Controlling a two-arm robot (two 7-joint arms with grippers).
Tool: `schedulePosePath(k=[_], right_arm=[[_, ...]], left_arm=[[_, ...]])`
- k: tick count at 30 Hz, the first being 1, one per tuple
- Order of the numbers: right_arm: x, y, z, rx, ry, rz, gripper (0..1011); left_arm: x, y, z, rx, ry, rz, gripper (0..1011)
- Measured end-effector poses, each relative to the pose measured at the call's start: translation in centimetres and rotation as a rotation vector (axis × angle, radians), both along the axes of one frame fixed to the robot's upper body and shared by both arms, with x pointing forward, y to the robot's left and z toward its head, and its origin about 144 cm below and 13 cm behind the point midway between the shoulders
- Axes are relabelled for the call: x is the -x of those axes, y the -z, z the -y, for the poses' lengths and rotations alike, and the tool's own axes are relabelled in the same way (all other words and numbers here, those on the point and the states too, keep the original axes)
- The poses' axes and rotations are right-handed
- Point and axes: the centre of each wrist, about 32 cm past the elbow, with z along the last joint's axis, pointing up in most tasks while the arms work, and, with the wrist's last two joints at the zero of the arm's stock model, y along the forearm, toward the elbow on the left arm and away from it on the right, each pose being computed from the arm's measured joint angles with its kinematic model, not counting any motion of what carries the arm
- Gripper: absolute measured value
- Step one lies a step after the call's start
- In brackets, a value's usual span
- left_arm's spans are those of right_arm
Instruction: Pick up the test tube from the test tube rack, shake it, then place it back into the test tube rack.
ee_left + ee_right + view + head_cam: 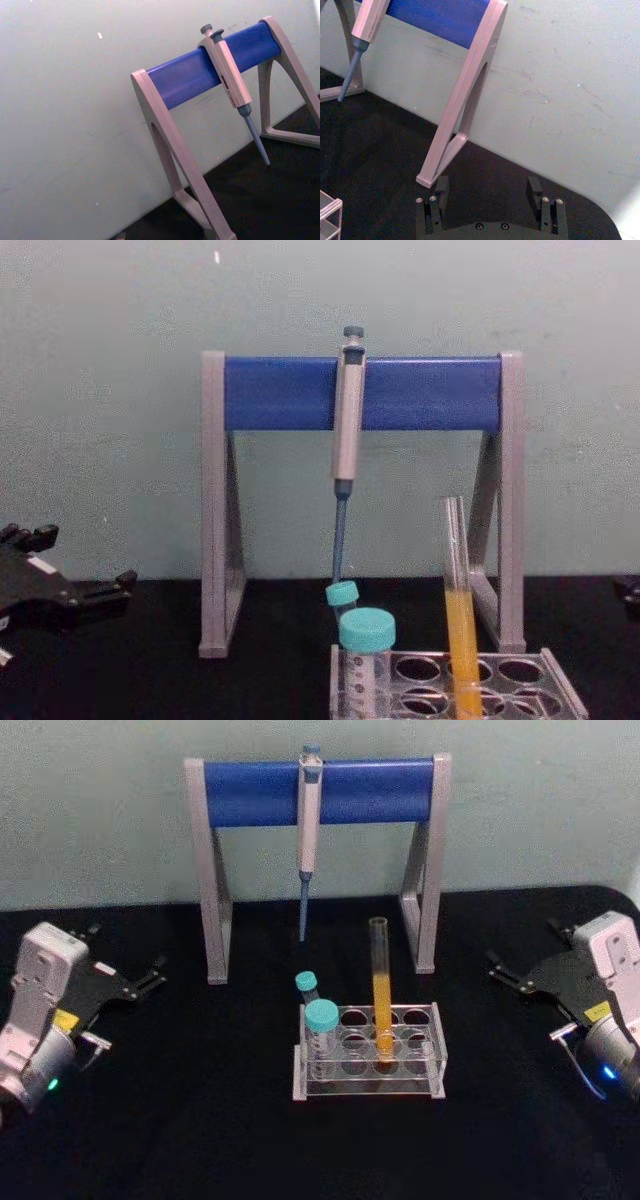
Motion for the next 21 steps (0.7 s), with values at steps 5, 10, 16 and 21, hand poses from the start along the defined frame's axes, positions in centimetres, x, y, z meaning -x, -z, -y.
schedulePosePath(k=[5, 10, 16, 21], right_arm=[[0.0, 0.0, 0.0, 0.0, 0.0, 0.0, 1000], [0.0, 0.0, 0.0, 0.0, 0.0, 0.0, 1000], [0.0, 0.0, 0.0, 0.0, 0.0, 0.0, 1000], [0.0, 0.0, 0.0, 0.0, 0.0, 0.0, 1000]], left_arm=[[0.0, 0.0, 0.0, 0.0, 0.0, 0.0, 1001], [0.0, 0.0, 0.0, 0.0, 0.0, 0.0, 1001], [0.0, 0.0, 0.0, 0.0, 0.0, 0.0, 1001], [0.0, 0.0, 0.0, 0.0, 0.0, 0.0, 1001]])
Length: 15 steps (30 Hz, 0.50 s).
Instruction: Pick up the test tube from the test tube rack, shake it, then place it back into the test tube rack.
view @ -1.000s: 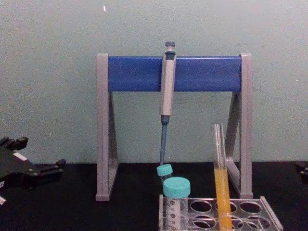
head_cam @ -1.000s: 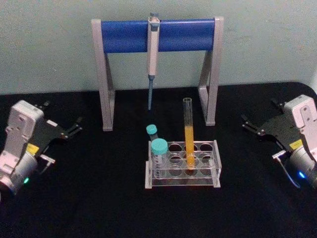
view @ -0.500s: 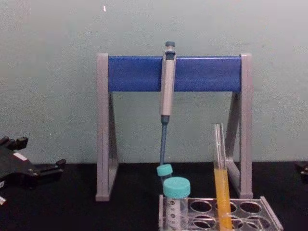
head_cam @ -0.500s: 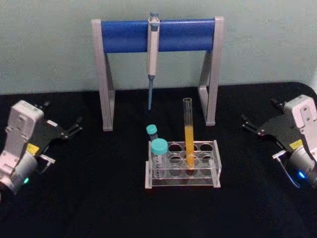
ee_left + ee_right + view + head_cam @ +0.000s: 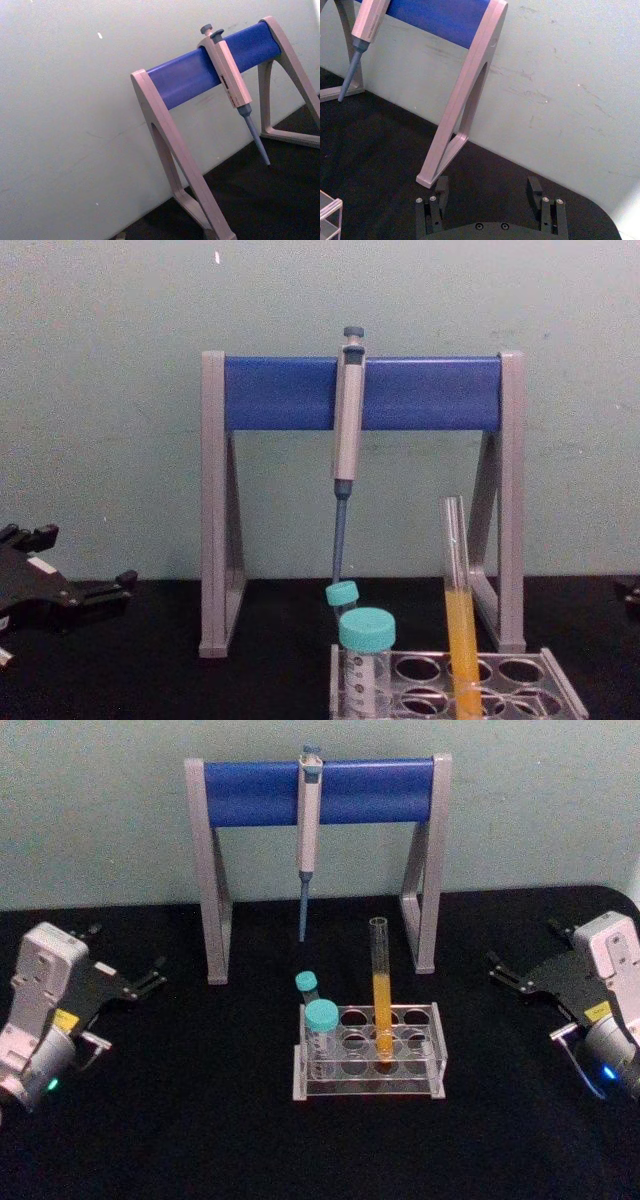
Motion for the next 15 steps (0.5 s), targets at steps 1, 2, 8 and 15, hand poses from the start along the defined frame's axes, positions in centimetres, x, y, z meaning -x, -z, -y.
schedulePosePath(k=[1, 2, 8, 15], right_arm=[[0.0, 0.0, 0.0, 0.0, 0.0, 0.0, 1000], [0.0, 0.0, 0.0, 0.0, 0.0, 0.0, 1000], [0.0, 0.0, 0.0, 0.0, 0.0, 0.0, 1000], [0.0, 0.0, 0.0, 0.0, 0.0, 0.0, 1000]], left_arm=[[0.0, 0.0, 0.0, 0.0, 0.0, 0.0, 1001], [0.0, 0.0, 0.0, 0.0, 0.0, 0.0, 1002], [0.0, 0.0, 0.0, 0.0, 0.0, 0.0, 1001], [0.0, 0.0, 0.0, 0.0, 0.0, 0.0, 1001]])
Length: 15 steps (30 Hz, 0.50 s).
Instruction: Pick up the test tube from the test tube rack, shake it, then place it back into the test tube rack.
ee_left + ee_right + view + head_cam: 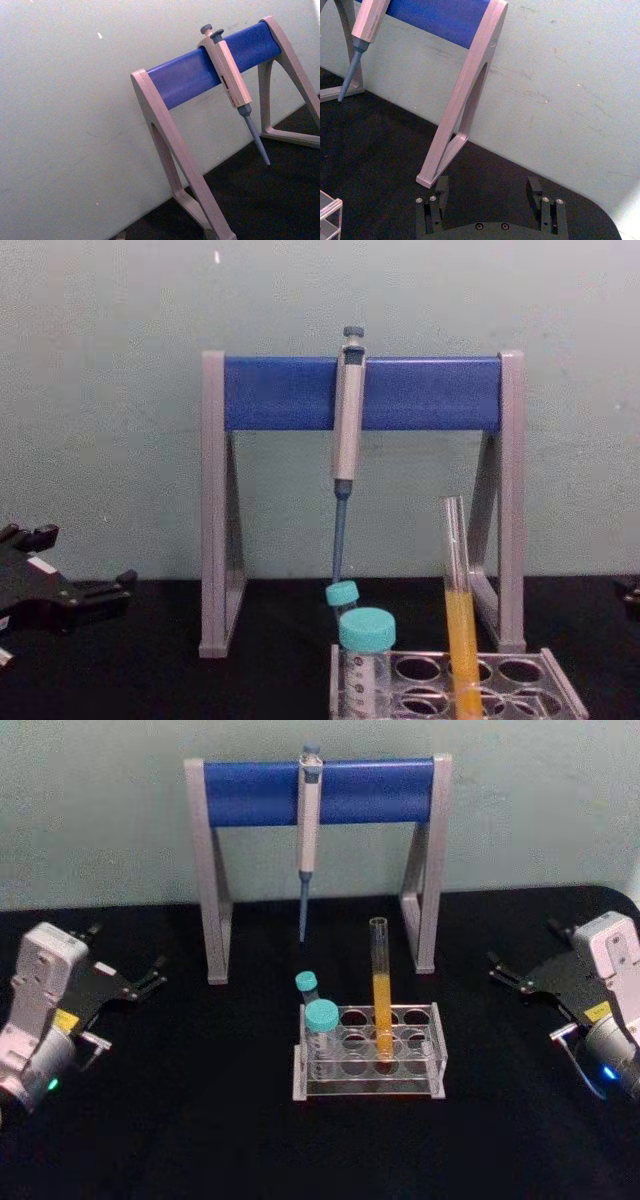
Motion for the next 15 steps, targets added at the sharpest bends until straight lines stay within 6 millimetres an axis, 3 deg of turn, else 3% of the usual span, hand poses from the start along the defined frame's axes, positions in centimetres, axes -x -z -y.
schedulePosePath(k=[15], right_arm=[[1.4, -1.0, -0.3, -0.111, -0.06, -0.052, 1000]], left_arm=[[0.0, 0.0, 0.0, 0.0, 0.0, 0.0, 1002]])
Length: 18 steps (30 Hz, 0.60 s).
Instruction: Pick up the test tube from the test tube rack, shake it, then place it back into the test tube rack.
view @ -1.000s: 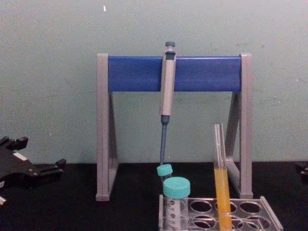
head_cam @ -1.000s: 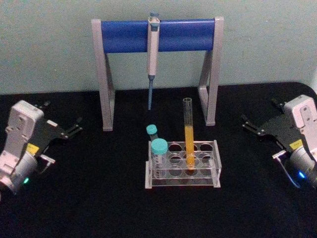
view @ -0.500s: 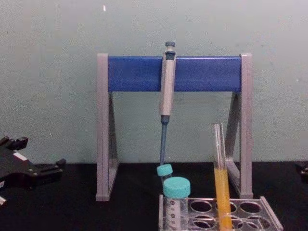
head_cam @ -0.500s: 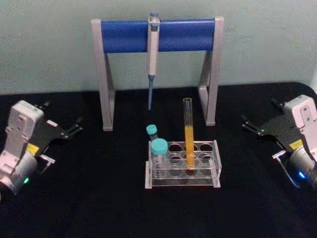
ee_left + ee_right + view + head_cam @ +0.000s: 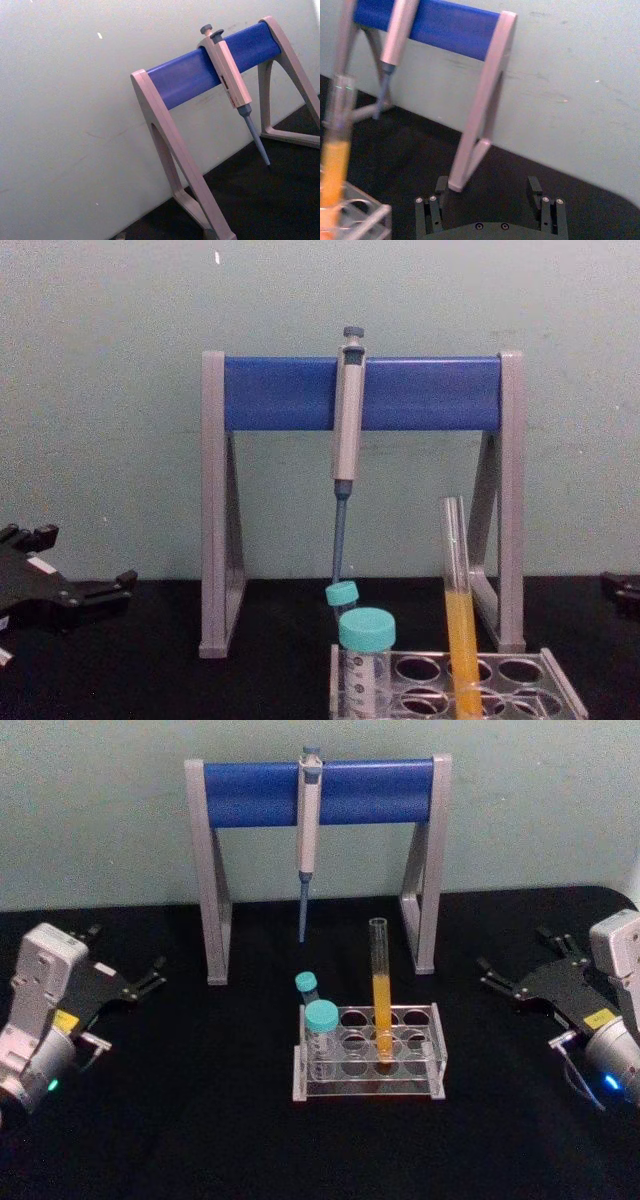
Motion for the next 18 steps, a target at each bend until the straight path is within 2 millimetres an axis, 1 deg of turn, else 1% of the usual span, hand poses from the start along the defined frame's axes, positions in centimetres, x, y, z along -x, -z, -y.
schedulePosePath(k=[8, 18], right_arm=[[1.2, -1.6, -0.9, -0.136, -0.104, -0.097, 1000], [1.3, -2.9, -2.0, -0.13, -0.23, -0.163, 1000]], left_arm=[[0.0, 0.0, 0.0, 0.0, 0.0, 0.0, 1001], [0.0, 0.0, 0.0, 0.0, 0.0, 0.0, 1001]])
